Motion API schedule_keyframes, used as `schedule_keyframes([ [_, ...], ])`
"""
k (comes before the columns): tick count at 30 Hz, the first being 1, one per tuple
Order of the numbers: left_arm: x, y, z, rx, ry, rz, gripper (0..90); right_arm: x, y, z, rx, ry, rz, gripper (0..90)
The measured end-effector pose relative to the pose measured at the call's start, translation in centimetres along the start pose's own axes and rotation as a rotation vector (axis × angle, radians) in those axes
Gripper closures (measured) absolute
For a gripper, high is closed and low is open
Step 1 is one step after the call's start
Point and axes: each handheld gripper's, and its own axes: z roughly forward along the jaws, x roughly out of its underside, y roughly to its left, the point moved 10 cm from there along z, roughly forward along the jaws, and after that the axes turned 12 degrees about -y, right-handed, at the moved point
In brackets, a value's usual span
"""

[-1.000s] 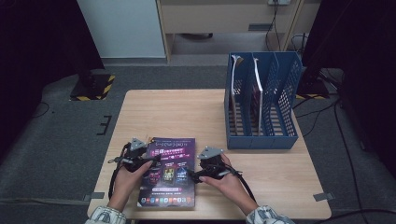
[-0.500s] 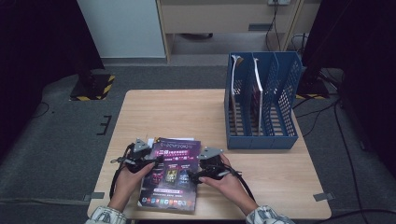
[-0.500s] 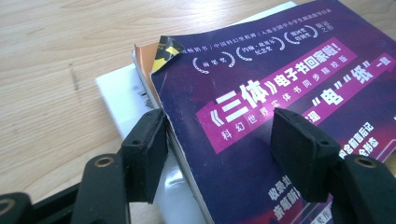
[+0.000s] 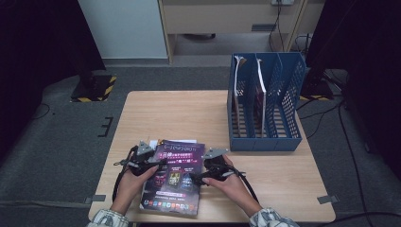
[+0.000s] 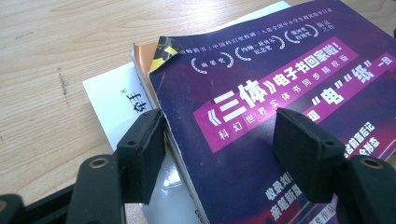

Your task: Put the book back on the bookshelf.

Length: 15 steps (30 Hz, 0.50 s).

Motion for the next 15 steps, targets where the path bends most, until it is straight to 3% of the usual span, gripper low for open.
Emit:
schedule_keyframes([
  [8,0.01,-0.03,0.03,-0.002,-0.005,-0.006,33.7,0.19,-0.12,0.45,-0.037,-0.002,0.063,3.3],
  [15,0.02,-0.04,0.04,-0.002,-0.006,-0.007,33.6,0.11,-0.21,0.88,-0.051,0.001,0.072,2.3],
])
